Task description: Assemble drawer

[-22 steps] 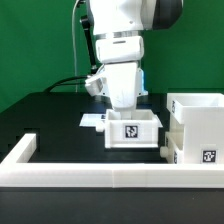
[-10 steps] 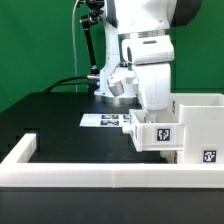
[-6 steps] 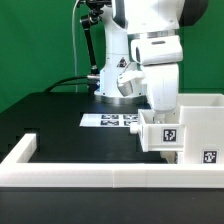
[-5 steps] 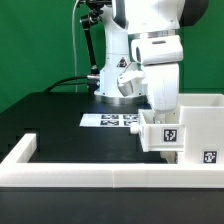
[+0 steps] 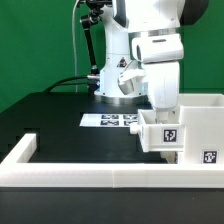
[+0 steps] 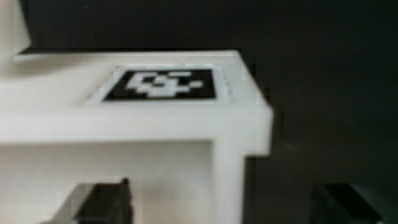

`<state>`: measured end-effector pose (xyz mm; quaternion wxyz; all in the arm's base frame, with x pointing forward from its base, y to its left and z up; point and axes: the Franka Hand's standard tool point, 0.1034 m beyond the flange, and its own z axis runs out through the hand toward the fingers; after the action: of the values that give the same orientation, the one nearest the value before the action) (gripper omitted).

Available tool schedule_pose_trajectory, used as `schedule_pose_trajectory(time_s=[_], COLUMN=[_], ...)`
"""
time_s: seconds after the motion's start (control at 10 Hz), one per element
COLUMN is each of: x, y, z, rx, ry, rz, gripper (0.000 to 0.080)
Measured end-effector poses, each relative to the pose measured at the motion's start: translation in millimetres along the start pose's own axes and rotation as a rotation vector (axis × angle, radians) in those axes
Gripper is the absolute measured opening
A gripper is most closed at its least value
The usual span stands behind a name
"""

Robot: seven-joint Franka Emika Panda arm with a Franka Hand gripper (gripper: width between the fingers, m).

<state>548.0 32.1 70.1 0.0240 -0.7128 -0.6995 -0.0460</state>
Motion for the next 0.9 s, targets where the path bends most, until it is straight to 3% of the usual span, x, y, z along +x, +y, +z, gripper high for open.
schedule_pose_trajectory(time_s=[0.1, 0.2, 0.5, 0.8, 0.9], x=[-4.0, -11.7, -37.1, -43.7, -50.0], y=[1.9, 6.3, 29.4, 25.3, 26.3], z=[-7.7, -16.3, -30.4, -23.5, -16.6], rx=[0.003, 0.017, 0.036, 0.043, 0.045], ry=[-0.008, -0.017, -0.026, -0.005, 0.056], rz=[-0.004, -0.014, -0.043, -0.056, -0.049], gripper=[0.0566, 0.0632, 0.0649, 0.0649, 0.0649])
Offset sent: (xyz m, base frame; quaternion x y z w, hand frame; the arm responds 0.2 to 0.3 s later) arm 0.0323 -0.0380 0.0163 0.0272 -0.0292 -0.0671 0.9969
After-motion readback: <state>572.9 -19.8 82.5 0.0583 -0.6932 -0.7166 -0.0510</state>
